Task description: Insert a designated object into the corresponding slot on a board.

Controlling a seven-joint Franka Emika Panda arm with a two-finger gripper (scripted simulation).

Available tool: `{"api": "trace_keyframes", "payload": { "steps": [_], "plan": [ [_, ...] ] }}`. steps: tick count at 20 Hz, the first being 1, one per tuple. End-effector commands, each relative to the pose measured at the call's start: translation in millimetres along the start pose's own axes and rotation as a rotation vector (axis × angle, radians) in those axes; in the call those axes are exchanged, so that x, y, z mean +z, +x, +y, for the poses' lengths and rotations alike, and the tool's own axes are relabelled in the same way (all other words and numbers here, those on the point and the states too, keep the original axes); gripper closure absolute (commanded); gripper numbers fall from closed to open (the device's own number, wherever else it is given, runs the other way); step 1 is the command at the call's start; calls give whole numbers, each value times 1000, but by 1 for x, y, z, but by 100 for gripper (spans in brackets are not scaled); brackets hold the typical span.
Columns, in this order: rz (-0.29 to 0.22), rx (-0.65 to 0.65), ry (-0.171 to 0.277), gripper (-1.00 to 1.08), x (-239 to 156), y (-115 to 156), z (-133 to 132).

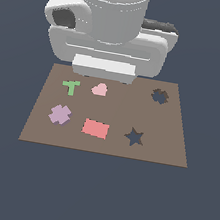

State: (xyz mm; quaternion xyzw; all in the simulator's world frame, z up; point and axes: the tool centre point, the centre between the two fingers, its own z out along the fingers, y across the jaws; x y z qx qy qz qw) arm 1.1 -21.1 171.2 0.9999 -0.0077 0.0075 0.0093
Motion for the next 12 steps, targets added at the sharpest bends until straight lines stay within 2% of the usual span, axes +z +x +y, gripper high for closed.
{"api": "trace_keyframes", "payload": {
  "steps": [1,7,12],
  "plan": [
    [0,0,0,-92,0,0,0],
    [-1,34,0,-92,6,5,4],
    [-3,118,1,-92,19,15,15]
  ]
}}
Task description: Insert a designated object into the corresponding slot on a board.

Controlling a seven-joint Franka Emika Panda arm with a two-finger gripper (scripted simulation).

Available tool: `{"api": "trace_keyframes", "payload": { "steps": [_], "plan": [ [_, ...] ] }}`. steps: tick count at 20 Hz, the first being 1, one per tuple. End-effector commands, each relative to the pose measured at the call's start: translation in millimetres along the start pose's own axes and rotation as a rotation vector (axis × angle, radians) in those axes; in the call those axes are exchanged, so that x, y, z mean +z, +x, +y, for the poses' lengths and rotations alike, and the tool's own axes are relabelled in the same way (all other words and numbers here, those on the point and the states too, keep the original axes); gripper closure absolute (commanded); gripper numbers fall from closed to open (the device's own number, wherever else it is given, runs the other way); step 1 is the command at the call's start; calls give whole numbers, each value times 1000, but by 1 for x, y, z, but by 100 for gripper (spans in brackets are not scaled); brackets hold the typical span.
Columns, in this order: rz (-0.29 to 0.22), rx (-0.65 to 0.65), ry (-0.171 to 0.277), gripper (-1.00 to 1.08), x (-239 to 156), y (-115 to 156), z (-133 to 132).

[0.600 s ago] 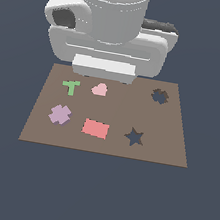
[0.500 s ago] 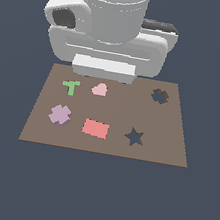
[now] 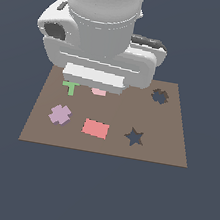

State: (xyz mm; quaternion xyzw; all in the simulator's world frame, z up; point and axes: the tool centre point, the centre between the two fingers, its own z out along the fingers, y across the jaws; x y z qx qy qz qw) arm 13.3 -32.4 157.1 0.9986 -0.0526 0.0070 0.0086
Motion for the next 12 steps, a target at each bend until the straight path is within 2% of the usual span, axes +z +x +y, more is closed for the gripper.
{"api": "trace_keyframes", "payload": {
  "steps": [1,12],
  "plan": [
    [-2,52,0,-92,9,7,7],
    [-12,429,5,-92,70,46,62]
  ]
}}
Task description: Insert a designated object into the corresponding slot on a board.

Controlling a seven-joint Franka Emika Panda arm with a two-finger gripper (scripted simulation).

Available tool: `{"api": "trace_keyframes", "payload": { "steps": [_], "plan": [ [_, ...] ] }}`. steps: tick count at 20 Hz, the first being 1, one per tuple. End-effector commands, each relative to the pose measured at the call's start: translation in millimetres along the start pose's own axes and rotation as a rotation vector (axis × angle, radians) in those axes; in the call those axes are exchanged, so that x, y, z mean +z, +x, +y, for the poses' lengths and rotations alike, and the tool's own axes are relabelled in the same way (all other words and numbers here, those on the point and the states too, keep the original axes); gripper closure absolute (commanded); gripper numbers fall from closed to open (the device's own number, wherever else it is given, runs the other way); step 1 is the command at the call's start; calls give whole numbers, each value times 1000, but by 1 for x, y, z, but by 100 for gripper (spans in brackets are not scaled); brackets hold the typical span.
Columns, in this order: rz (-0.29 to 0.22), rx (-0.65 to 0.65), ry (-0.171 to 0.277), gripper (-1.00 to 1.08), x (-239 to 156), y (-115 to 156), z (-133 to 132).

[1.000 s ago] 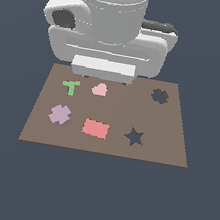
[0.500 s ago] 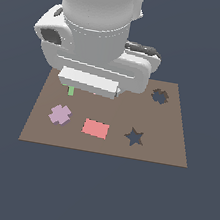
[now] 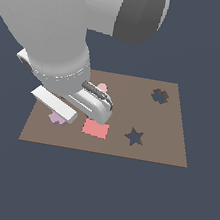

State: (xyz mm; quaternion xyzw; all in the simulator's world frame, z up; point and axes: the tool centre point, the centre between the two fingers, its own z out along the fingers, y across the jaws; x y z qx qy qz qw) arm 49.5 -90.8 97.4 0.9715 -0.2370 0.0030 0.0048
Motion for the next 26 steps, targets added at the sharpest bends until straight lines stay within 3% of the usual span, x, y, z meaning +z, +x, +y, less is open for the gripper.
{"api": "trace_keyframes", "payload": {
  "steps": [1,11,26],
  "plan": [
    [-2,88,1,-92,14,12,11],
    [-8,288,6,-92,45,34,40],
    [-9,306,7,-92,68,34,43]
  ]
}}
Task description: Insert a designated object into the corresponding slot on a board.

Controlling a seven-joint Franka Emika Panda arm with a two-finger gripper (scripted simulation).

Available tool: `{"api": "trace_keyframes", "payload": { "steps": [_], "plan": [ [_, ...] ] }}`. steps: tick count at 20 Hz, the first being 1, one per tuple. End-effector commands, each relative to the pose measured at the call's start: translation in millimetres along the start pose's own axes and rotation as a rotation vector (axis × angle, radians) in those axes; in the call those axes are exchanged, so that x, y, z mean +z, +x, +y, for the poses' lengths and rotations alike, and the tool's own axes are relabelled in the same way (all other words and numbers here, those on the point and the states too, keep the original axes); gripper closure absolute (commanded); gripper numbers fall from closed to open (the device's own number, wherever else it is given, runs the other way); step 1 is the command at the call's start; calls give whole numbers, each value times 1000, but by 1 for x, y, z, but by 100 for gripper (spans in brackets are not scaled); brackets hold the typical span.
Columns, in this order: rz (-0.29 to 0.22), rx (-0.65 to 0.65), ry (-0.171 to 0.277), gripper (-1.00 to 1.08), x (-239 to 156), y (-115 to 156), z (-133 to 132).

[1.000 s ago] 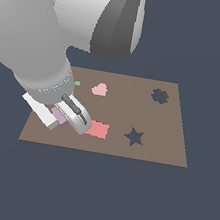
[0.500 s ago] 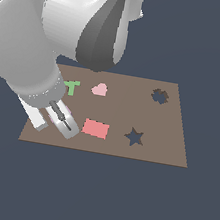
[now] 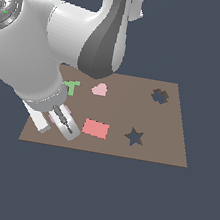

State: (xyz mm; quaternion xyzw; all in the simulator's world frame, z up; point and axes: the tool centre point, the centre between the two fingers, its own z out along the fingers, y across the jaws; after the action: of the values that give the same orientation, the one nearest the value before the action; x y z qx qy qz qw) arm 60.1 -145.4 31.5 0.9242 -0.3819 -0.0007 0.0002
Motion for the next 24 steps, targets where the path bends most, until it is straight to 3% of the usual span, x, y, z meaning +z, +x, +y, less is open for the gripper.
{"api": "trace_keyframes", "payload": {
  "steps": [1,15,24],
  "plan": [
    [1,1,1,108,2,0,0],
    [1,2,2,108,1,-1,-1],
    [1,25,2,108,0,-25,-5]
  ]
}}
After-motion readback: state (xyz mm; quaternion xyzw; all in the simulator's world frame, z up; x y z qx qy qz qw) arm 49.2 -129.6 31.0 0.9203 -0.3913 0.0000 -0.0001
